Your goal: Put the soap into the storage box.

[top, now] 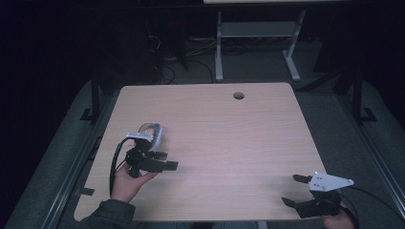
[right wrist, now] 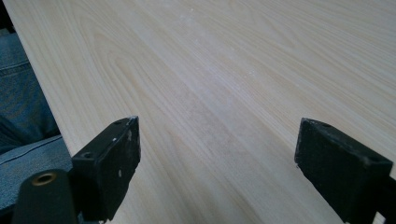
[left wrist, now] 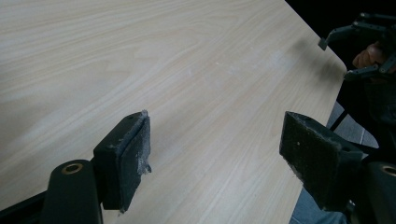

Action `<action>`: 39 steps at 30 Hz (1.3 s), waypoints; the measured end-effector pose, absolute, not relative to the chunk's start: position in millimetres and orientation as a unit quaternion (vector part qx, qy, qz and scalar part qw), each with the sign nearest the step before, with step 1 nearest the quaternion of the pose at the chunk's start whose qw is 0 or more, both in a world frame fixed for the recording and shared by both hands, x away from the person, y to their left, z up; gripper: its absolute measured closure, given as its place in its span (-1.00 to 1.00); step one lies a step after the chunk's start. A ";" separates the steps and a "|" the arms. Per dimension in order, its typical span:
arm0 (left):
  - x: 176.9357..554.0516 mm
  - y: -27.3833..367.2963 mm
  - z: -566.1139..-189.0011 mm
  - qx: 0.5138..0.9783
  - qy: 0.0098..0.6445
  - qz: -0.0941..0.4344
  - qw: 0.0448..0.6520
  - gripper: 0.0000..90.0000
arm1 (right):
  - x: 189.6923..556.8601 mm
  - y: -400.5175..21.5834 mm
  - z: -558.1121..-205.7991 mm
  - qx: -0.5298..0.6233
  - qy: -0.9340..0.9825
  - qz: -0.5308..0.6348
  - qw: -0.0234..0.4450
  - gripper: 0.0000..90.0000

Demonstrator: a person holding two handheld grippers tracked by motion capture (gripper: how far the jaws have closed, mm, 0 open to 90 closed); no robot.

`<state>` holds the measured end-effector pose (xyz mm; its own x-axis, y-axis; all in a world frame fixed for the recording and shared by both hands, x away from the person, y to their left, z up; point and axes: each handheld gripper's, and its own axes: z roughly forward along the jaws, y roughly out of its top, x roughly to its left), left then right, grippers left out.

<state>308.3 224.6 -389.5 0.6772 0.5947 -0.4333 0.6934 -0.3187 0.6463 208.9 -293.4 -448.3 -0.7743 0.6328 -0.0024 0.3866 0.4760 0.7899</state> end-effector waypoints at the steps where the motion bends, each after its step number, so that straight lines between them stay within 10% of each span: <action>1: 306.5 225.9 -390.3 0.810 0.397 -0.058 0.427 -0.47 | 209.0 -293.3 -448.5 0.300 0.847 0.414 0.148 -0.69; 39: 263.7 252.0 -409.6 0.816 0.394 -0.039 0.421 -0.49 | 209.1 -290.8 -449.6 0.298 0.850 0.407 0.150 -0.69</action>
<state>263.7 252.0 -409.6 0.6868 0.6095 -0.3959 0.6759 -0.3354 0.6562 209.1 -290.8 -449.6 -0.7772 0.6291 -0.0120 0.3854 0.4910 0.7813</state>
